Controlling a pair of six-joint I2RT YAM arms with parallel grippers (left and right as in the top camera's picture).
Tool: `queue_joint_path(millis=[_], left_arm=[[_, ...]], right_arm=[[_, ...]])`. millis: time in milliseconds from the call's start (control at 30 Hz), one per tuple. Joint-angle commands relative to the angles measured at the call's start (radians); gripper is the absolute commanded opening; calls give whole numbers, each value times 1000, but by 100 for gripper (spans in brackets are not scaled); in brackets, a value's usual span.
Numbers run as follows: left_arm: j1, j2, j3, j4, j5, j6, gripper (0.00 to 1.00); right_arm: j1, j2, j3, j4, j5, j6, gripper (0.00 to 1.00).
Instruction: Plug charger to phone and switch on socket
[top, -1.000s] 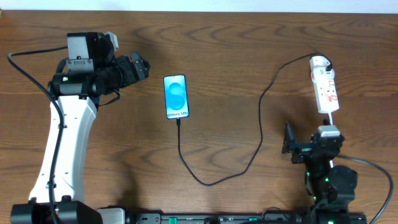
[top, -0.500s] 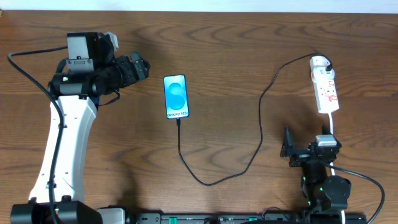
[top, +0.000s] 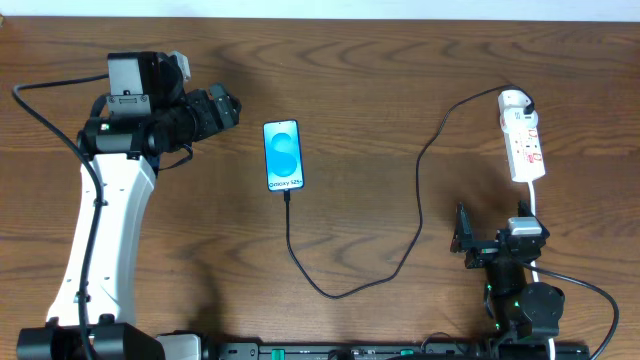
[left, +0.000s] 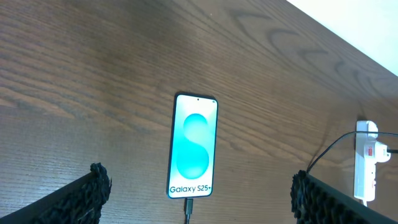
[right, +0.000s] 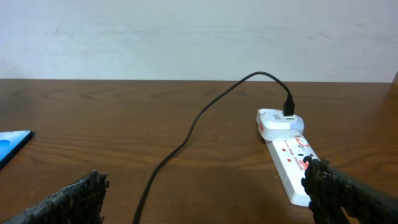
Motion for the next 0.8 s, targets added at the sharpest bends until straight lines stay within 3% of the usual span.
queue_joint_path(millis=[0,200,400,567,767], left_arm=[[1,2,6,-1,1,10,94],[1,2,6,-6,-3,11,94],[-22,-36,-4,4,-161,10,94],[-96,-124,-92,151,-337,44,94],[-122,-287,-324,394,-370,124,94]], right_arm=[[7,-8,-5,-1,15,-10,99],[7,-8,-5,-1,15,-10,99],[7,-8,-5,-1,15,-10,99],[7,-8,-5,-1,15,-10,99],[7,-8,-5,-1,15,-10,99]])
